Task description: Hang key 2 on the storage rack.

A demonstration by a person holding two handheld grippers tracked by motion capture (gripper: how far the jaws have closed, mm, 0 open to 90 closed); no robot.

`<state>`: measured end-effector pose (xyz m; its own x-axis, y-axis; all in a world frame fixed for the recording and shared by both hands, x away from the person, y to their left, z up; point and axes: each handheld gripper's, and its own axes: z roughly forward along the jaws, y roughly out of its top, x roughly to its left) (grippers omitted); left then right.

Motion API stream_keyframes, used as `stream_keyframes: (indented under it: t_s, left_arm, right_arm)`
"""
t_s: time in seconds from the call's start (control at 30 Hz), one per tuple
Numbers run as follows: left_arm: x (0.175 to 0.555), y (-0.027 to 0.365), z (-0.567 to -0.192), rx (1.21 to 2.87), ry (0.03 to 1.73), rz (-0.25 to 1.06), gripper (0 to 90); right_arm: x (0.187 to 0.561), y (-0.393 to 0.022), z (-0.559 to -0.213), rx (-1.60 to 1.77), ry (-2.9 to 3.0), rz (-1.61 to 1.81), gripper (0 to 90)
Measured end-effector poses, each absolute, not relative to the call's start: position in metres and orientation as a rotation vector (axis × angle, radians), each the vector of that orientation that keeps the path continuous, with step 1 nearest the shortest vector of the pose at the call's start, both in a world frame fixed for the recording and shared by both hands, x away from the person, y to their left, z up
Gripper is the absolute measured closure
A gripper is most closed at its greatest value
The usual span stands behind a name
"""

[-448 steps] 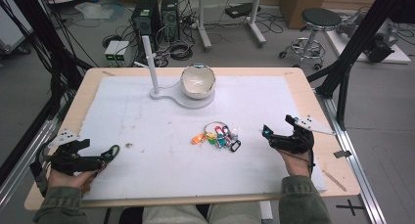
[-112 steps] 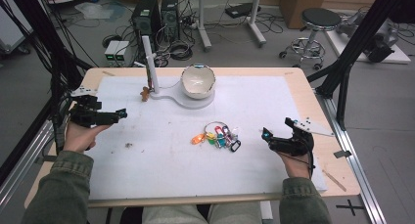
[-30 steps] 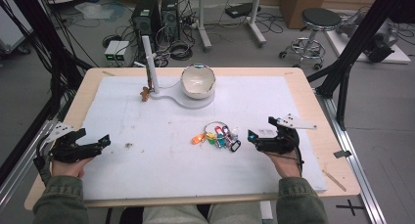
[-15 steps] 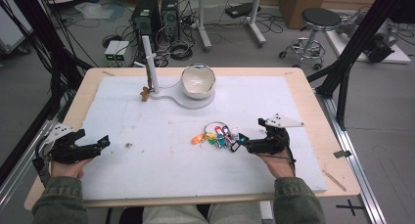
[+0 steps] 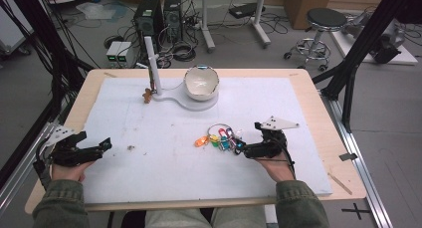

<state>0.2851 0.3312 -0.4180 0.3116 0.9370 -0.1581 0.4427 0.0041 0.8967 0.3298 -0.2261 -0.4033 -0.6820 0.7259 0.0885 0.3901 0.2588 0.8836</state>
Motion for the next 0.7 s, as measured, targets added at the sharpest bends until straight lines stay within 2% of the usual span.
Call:
stream_keyframes:
  t_s: [0.7]
  left_arm:
    - [0.285,0.33,-0.418,1.621,1.276,0.631,1.7]
  right_arm:
    - [0.342,-0.2,-0.42,0.983,2.374,1.233,0.8]
